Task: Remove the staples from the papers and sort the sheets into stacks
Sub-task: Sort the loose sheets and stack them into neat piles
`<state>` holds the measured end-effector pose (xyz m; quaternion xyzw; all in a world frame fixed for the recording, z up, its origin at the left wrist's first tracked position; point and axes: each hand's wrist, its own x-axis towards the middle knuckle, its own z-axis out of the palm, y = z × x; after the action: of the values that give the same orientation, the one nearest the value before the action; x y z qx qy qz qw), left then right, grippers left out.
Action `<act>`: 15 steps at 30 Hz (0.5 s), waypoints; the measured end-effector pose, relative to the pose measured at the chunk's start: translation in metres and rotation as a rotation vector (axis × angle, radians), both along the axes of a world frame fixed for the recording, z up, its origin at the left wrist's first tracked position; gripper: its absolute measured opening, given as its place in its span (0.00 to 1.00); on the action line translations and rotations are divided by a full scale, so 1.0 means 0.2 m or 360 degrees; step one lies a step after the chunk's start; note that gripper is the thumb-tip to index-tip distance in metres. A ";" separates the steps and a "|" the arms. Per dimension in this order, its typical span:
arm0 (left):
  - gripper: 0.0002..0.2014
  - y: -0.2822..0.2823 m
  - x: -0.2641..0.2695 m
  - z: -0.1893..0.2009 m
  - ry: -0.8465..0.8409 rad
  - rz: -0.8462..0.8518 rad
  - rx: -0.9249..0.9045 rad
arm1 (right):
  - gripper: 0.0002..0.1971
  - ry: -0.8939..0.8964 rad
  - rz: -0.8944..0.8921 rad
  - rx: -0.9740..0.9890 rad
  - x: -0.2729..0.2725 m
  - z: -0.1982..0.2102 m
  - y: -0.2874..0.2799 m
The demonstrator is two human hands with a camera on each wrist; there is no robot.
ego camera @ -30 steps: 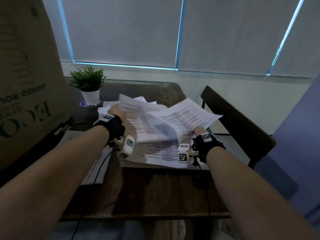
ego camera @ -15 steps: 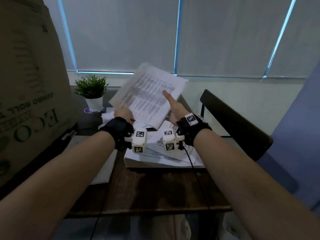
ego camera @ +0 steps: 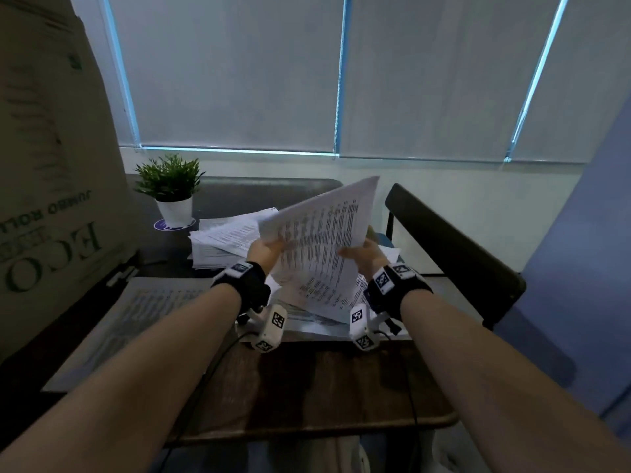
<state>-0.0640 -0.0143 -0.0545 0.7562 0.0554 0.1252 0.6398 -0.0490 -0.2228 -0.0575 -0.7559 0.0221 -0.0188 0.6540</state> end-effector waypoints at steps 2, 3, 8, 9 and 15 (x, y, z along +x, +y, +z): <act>0.08 -0.01 0.01 0.03 -0.0138 0.0073 0.0152 | 0.19 -0.0127 -0.0112 -0.0001 0.00 0.04 0.03; 0.04 0.01 0.02 0.07 -0.0231 0.0149 0.0179 | 0.21 -0.0239 -0.0154 0.0003 -0.01 0.09 0.06; 0.14 0.30 0.01 0.32 -0.0208 0.0551 0.0205 | 0.20 -0.0437 -0.0057 -0.0148 0.00 0.30 0.39; 0.17 0.40 0.00 0.32 -0.0127 0.0634 0.0272 | 0.20 -0.0388 0.0008 -0.0230 0.01 0.30 0.48; 0.18 1.03 -0.22 0.04 0.0715 0.0668 0.1016 | 0.07 -0.0068 0.0440 -0.0704 -0.12 0.13 0.99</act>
<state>-0.1080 0.1916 -0.0464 0.8968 0.3038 0.0958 0.3071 -0.0722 -0.0246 -0.0323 -0.8758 -0.0999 0.0503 0.4696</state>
